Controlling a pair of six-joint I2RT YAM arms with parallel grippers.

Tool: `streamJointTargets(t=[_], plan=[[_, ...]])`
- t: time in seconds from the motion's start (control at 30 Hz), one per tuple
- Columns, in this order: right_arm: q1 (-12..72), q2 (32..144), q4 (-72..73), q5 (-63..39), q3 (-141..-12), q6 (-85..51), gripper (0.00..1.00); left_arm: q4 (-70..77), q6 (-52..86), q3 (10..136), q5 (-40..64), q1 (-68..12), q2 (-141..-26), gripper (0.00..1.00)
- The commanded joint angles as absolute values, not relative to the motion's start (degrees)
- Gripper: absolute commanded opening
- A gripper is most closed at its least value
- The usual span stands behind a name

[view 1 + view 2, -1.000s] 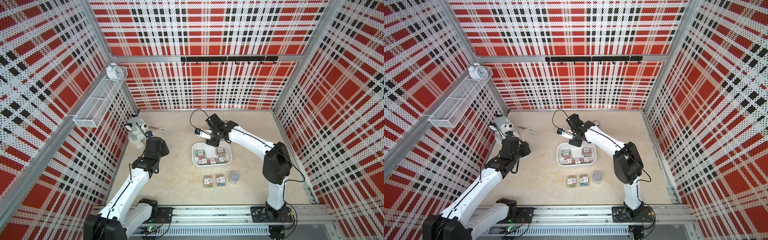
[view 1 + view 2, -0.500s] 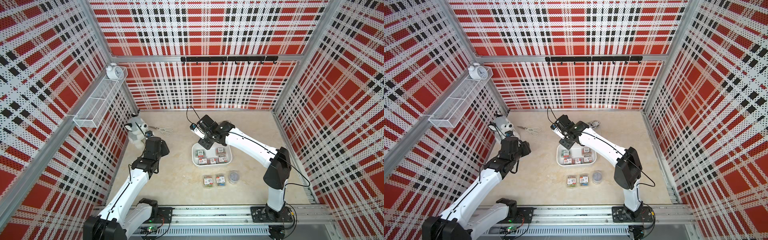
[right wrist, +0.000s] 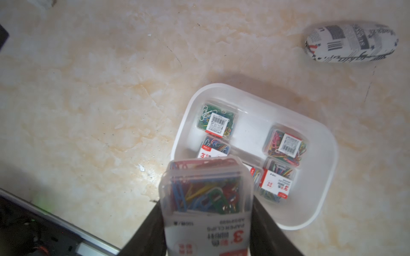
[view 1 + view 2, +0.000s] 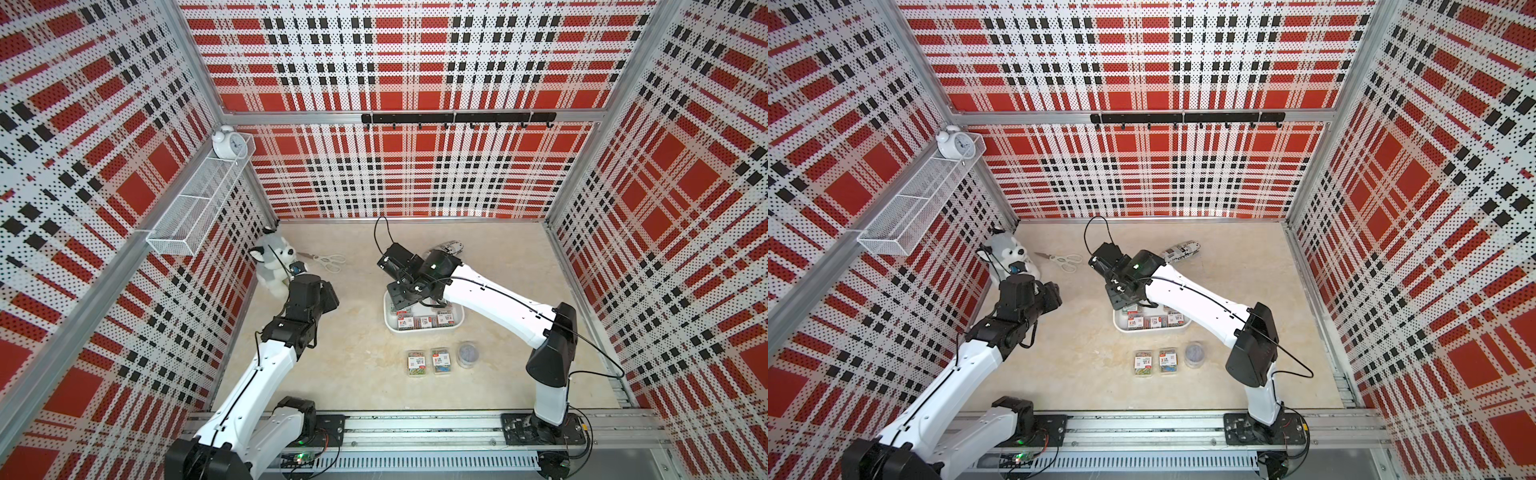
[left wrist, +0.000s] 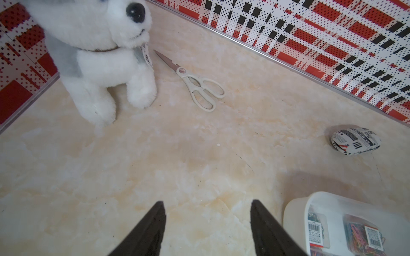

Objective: Take the paper clips out of the storage box
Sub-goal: Place the boxed paper clips at the center of the board.

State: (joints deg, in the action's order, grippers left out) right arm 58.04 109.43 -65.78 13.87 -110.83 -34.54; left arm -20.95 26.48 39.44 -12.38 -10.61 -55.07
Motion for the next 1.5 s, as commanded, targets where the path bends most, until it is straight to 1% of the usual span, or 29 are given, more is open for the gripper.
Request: streamJointTargets(t=[0.0, 0.23, 0.33, 0.5, 0.67, 0.97, 1.47], plan=[[61.57, 108.46, -65.56, 15.76, -109.78, -45.6, 0.34, -19.64, 25.58, 38.94, -11.82, -10.02, -53.88, 0.64], [66.91, 105.63, -60.8, 18.46, -101.83, -55.9, 0.33, -19.51, 25.49, 38.85, -11.09, -9.92, -53.51, 0.63], [69.33, 105.5, -59.43, 18.89, -98.83, -59.56, 0.31, -19.36, 25.49, 38.92, -10.4, -9.65, -53.3, 0.63], [73.82, 105.9, -57.05, 20.42, -94.32, -63.91, 0.31, -18.97, 25.63, 38.58, -9.28, -9.51, -53.07, 0.63], [76.3, 109.12, -55.63, 20.19, -95.11, -66.18, 0.31, -18.98, 25.62, 38.51, -8.8, -9.45, -52.84, 0.62], [77.87, 113.82, -54.27, 18.34, -96.07, -67.55, 0.32, -18.57, 25.59, 38.41, -7.86, -9.49, -52.6, 0.63], [77.87, 116.81, -50.72, 14.74, -91.53, -70.37, 0.35, -18.54, 25.58, 38.32, -7.34, -9.42, -52.29, 0.63]])
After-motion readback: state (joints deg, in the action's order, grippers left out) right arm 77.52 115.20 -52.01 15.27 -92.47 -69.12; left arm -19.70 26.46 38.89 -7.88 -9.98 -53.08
